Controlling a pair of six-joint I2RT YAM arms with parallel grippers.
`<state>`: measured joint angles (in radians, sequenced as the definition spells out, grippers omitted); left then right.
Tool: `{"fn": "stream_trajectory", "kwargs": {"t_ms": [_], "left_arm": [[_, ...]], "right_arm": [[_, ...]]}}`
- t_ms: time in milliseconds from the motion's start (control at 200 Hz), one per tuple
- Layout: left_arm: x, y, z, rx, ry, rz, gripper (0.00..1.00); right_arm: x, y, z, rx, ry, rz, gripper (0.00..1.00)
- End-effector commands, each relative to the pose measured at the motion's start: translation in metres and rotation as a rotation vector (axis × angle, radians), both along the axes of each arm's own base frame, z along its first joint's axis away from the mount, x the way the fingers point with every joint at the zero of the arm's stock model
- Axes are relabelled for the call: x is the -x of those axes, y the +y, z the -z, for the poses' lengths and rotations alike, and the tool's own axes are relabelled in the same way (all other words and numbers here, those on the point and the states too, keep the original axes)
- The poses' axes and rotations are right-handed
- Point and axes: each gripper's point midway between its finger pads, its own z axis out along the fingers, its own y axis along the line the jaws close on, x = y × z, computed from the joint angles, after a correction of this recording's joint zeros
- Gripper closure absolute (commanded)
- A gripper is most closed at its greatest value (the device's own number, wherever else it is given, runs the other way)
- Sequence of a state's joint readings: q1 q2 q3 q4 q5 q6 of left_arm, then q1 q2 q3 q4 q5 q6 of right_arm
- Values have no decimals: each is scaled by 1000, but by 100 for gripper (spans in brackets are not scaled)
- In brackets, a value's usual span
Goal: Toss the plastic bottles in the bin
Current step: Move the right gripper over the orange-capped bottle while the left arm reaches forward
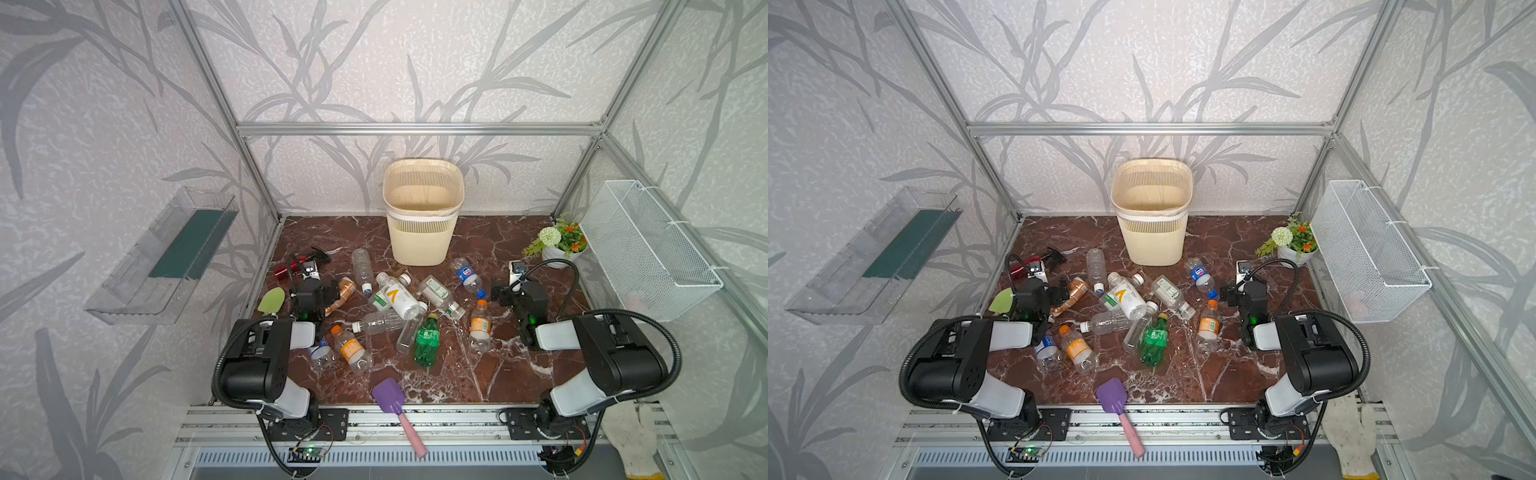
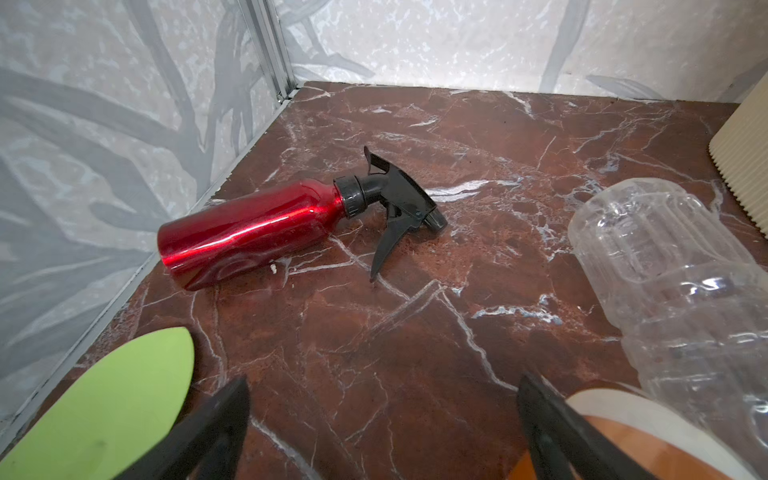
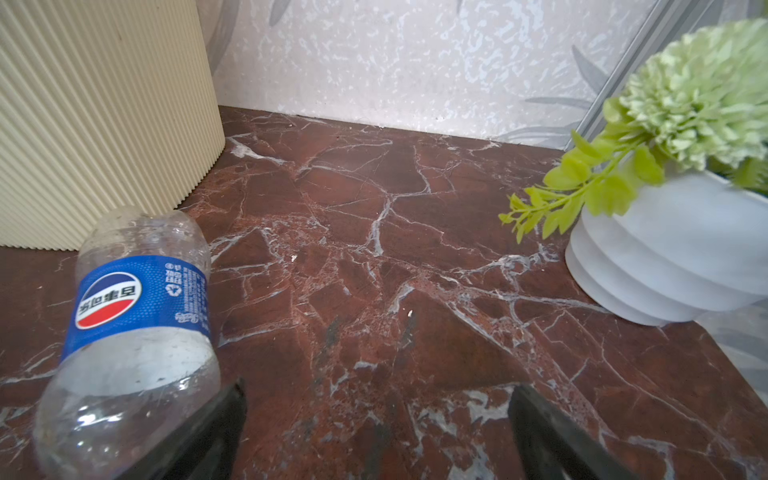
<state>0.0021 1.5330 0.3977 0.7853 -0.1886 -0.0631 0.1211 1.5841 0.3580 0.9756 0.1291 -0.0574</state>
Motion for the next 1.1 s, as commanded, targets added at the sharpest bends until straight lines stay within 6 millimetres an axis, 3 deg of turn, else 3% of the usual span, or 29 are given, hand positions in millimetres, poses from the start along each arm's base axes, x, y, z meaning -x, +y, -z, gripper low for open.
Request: {"fn": "stream_trajectory", "kwargs": {"t_ms": [0, 1095], "left_arm": [[-6, 1, -12, -3, -33, -3, 1], [-6, 1, -12, -4, -33, -3, 2]], "right_arm": [[-4, 1, -7, 2, -28, -9, 1], [-4, 0, -7, -20, -27, -18, 1]]}}
